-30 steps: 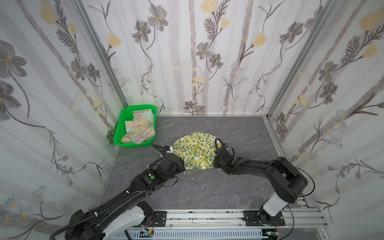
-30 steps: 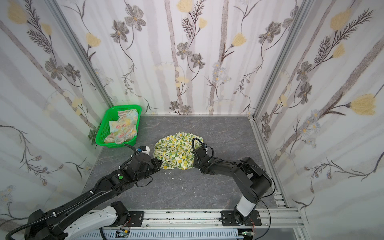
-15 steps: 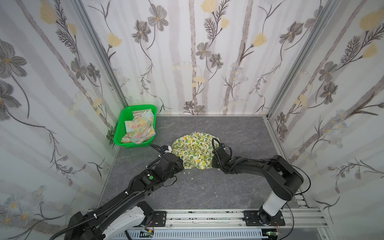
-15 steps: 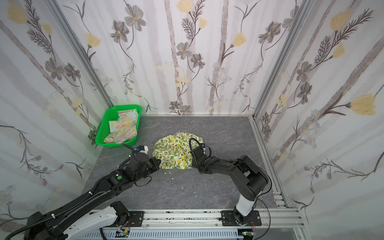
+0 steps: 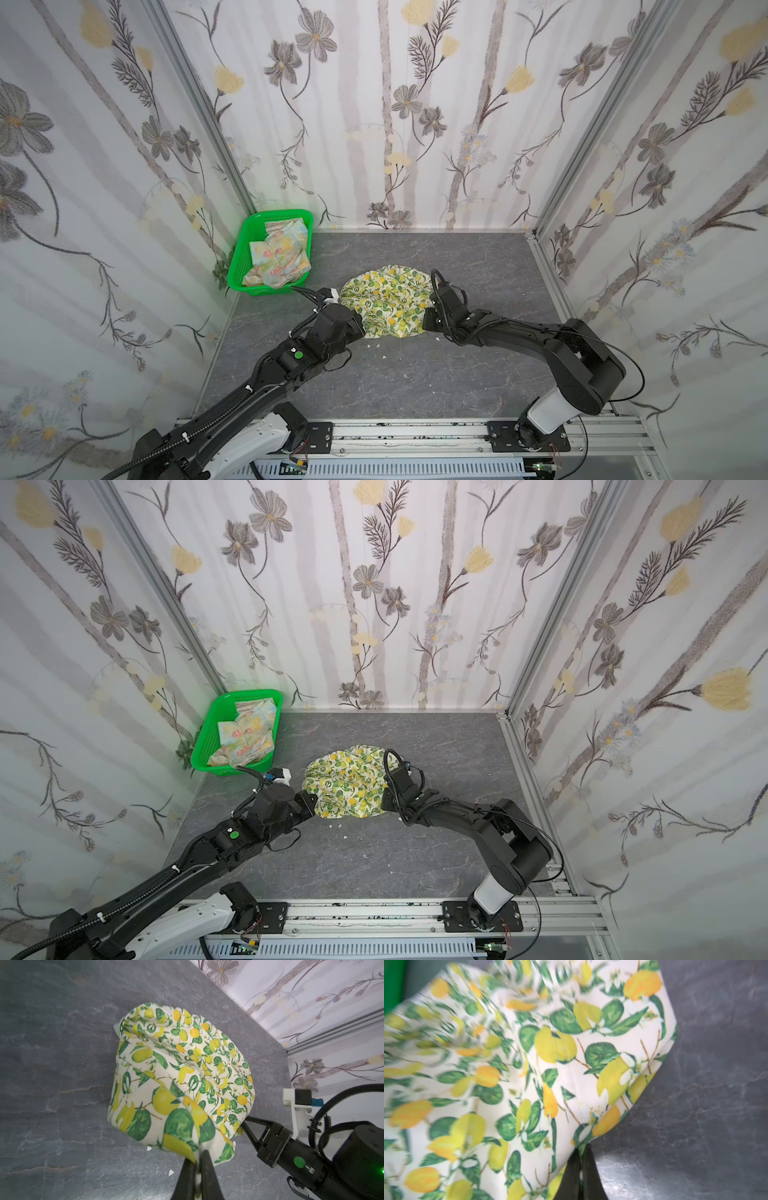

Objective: Fold and stack the skirts
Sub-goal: 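Lift the skirt's hem high with both grippers, raising it off the table, then swing the raised skirt down and lay it flat toward the robot with both grippers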

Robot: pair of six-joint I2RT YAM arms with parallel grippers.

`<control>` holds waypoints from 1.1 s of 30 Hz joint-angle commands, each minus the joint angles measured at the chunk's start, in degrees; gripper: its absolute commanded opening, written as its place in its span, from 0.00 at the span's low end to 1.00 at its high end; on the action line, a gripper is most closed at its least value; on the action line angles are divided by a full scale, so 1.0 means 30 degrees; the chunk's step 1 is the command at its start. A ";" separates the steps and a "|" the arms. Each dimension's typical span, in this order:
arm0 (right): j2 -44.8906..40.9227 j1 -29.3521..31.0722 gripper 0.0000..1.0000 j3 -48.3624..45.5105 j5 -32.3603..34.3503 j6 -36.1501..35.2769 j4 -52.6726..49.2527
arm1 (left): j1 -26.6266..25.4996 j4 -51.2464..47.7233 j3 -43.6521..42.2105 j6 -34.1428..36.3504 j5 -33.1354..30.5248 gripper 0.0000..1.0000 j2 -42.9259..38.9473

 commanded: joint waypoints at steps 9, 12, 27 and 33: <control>-0.4904 -0.4014 0.00 0.6693 -0.3908 -0.2657 -0.2756 | 0.2396 0.1035 1.0016 0.6849 -0.3965 0.00 0.3803; -0.5567 -0.4377 0.00 0.7016 -0.3680 -0.2768 -0.2476 | 0.3144 0.1135 1.1391 0.7884 -0.3622 0.00 0.4536; -0.0462 -0.7862 0.00 1.3206 -0.5097 -0.3378 -0.1955 | 0.6303 0.3493 1.6696 0.9998 0.0495 0.00 1.0969; -0.1598 -0.7829 0.00 1.0845 -0.5322 -0.3428 -0.1578 | 0.6291 0.3915 1.4614 0.8865 0.1463 0.00 1.0116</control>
